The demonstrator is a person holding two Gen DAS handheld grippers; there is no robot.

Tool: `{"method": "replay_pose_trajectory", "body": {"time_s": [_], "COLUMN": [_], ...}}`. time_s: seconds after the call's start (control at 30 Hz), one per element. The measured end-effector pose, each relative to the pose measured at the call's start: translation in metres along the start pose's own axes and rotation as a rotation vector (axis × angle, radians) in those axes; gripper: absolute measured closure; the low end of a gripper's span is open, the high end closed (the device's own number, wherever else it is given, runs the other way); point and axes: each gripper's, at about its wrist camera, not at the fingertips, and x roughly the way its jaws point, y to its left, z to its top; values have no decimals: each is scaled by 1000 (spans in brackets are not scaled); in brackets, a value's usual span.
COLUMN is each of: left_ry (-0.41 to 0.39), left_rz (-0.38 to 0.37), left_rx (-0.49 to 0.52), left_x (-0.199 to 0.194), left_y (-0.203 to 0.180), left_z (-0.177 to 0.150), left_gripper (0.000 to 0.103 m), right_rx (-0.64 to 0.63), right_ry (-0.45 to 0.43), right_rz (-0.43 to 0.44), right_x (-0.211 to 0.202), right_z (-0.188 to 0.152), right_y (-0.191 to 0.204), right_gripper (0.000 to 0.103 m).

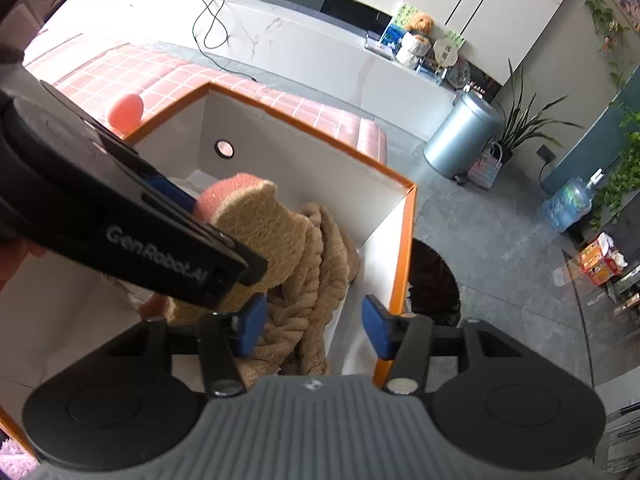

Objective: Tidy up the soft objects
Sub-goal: 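Open both tools to drop the sponge and rope toy into the box, then move both tools back over the remaining items on the table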

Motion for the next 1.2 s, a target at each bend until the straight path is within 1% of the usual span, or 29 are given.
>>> {"method": "replay_pose_trajectory", "body": {"time_s": [0.07,0.17,0.3,0.33,0.37,0.43,0.57,0.67,0.77,0.9,1.03,1.2], "left_ry": [-18,-46,-109,-125,-145,-192,-286,-347,-427,-522,-586,-594], "left_rz": [7,-2,-5,-5,3,21,30,41,69,122,199,299], "left_rx": [-1,-1,0,2,3,18,68,90,94,101,52,9], "left_x": [-9,-25,-49,-56,-63,-78,-108,-128,-149,-172,-193,-212], "left_y": [-1,-1,-4,-4,-4,-7,-12,-15,-13,-4,16,43], "left_z": [-1,-2,-8,-9,-11,-17,-33,-44,-59,-83,-106,-128], "left_gripper": [39,37,36,36,36,36,35,35,35,35,35,35], "right_rx": [-6,-3,19,27,36,55,101,150,183,203,204,241], "right_ry": [-10,-28,-57,-66,-76,-104,-165,-251,-342,-428,-468,-472], "right_rz": [-13,-31,-47,-52,-59,-90,-115,-128,-132,-126,-100,-44], "right_x": [-6,-19,-37,-42,-47,-57,-79,-100,-118,-130,-131,-131], "right_z": [-1,-2,-5,-6,-7,-10,-16,-21,-26,-30,-28,-21], "right_y": [2,7,12,13,15,22,36,49,68,105,145,186], "right_gripper": [43,35,34,31,22,18,18,18,18,18,18,18]}}
